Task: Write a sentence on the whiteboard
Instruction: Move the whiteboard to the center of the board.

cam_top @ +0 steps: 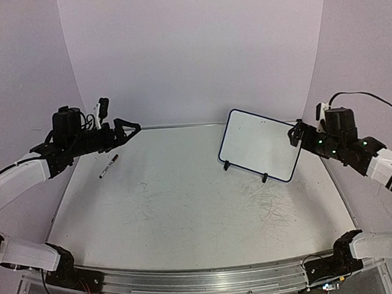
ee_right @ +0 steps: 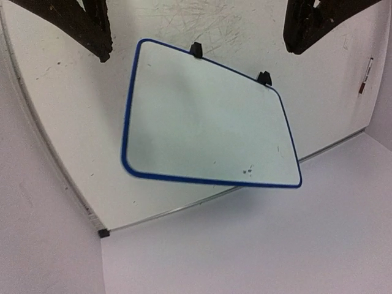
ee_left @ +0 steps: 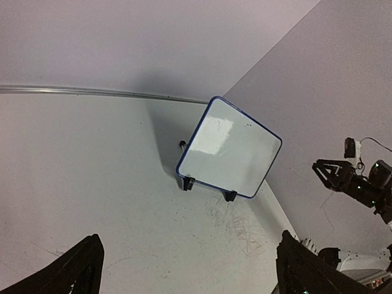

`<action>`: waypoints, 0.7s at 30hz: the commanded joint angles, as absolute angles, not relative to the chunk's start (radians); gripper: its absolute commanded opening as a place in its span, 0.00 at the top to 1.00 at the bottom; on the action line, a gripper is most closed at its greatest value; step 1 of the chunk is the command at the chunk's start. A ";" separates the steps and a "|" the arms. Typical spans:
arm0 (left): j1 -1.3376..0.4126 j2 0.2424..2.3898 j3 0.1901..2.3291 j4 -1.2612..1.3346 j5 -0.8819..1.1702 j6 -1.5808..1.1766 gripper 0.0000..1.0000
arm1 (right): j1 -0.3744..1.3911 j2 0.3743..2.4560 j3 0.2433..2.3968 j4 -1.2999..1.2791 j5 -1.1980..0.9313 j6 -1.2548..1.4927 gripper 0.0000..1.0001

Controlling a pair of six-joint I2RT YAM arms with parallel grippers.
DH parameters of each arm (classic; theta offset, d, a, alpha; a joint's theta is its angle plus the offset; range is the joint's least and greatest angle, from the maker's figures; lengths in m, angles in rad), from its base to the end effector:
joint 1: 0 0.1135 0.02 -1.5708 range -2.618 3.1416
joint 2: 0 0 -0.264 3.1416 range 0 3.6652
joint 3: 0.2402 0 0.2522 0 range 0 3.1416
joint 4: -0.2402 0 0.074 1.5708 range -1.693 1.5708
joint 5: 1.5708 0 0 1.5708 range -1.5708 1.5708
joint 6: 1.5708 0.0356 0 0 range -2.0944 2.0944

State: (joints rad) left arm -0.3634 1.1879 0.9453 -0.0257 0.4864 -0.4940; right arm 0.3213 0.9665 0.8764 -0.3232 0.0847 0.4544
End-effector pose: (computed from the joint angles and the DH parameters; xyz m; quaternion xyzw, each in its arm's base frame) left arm 0.2514 -0.1134 0.3298 0.0953 0.7798 -0.4188 0.4555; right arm 0.2093 0.0665 0.3245 0.0787 0.8330 0.1739 0.5193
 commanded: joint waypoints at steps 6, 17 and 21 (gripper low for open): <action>-0.534 1.318 0.925 -0.022 0.415 -0.542 0.01 | 0.555 1.357 0.953 -0.278 0.157 0.807 0.02; -0.750 1.404 0.903 -0.020 0.316 -0.550 0.01 | 0.355 1.222 0.824 -0.155 0.140 0.577 0.02; -0.789 1.431 0.899 -0.005 0.297 -0.555 0.01 | 0.231 1.168 0.760 -0.075 0.014 0.500 0.02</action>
State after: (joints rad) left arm -0.7615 1.4046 0.9042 -0.0262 0.3436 -0.5508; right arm 0.3182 1.2183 0.8109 -0.1819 0.1271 0.6144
